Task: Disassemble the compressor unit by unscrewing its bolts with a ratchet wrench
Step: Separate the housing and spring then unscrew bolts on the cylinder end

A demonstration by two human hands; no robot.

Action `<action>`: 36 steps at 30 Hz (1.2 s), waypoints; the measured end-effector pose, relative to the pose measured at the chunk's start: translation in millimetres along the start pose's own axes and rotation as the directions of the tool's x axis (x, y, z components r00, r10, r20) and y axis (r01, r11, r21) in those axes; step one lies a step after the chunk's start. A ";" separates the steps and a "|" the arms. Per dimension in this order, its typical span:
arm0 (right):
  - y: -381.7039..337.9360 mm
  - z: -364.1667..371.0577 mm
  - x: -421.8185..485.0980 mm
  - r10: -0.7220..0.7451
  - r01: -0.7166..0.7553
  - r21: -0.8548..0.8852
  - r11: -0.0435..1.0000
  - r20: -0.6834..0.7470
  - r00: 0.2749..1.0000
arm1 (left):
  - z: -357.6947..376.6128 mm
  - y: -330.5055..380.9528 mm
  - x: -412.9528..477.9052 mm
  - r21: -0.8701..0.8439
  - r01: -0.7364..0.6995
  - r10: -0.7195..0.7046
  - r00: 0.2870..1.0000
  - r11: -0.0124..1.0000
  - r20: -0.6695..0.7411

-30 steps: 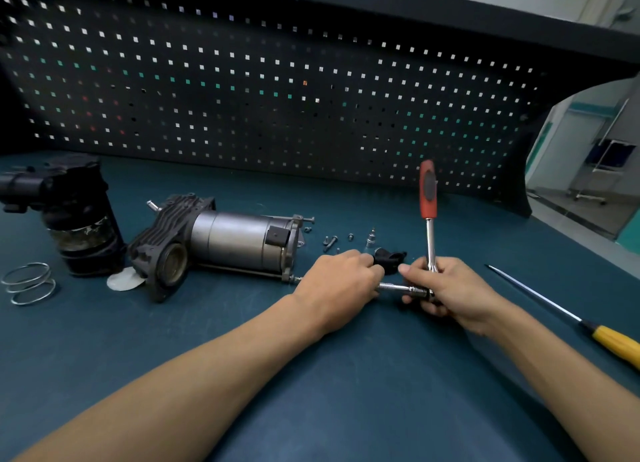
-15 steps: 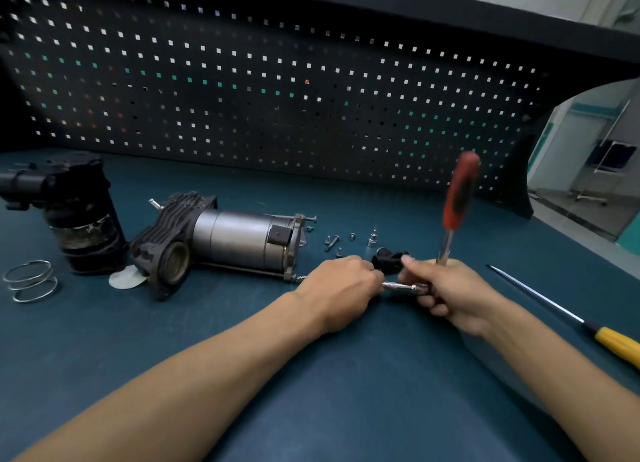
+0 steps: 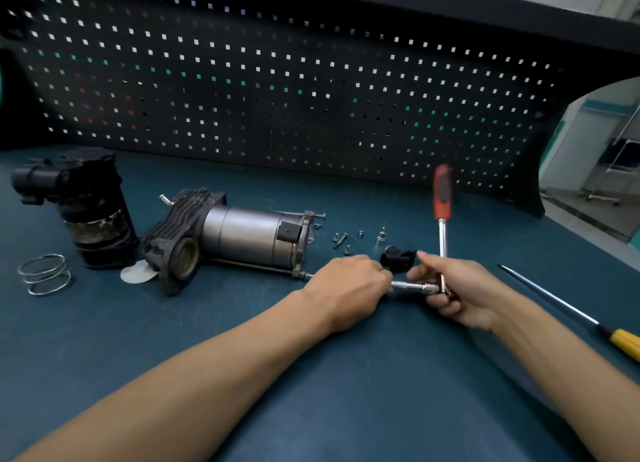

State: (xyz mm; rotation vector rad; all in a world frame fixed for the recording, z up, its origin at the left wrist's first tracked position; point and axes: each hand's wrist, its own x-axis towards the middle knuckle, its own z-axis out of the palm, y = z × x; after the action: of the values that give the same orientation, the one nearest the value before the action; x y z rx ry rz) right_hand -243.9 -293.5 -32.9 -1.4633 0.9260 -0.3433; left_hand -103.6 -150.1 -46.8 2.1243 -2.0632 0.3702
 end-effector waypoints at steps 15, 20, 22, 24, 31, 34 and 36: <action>2.6 0.4 2.9 -0.086 0.083 -0.048 0.995 -0.048 0.995 | 5.7 -1.8 4.6 -0.044 0.001 -0.002 1.000 0.999 -0.026; 1.3 0.9 0.7 -0.014 0.012 0.085 0.996 0.020 1.000 | 7.3 -2.8 2.4 -0.049 -0.010 0.007 0.997 0.999 -0.070; 6.6 -1.5 -1.5 -0.242 0.241 -0.138 0.961 0.010 0.970 | 8.9 -2.4 2.8 -0.052 -0.013 0.010 0.998 0.999 -0.058; 9.0 -7.1 -3.2 -0.478 0.476 -0.401 0.783 0.102 0.872 | 9.7 -2.2 3.7 -0.070 -0.023 0.021 0.999 0.997 -0.031; 7.0 -3.8 -9.1 -0.459 0.480 -0.266 0.836 0.143 0.877 | 8.9 -0.8 6.1 -0.088 0.020 -0.023 0.999 0.996 -0.030; -1.1 1.4 -1.9 -0.018 0.020 0.088 0.996 -0.020 1.000 | 6.2 0.0 4.8 -0.084 0.016 -0.021 0.998 0.996 -0.063; -1.7 1.3 0.9 0.065 -0.062 0.171 0.983 -0.012 0.998 | 6.5 -0.1 3.8 -0.078 0.009 -0.014 0.998 0.997 -0.064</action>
State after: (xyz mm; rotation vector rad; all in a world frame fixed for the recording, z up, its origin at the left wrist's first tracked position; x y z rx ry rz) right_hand -241.9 -293.4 -31.8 -1.2734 0.9324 -0.3790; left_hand -103.0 -155.6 -51.9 2.0517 -1.9958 0.3468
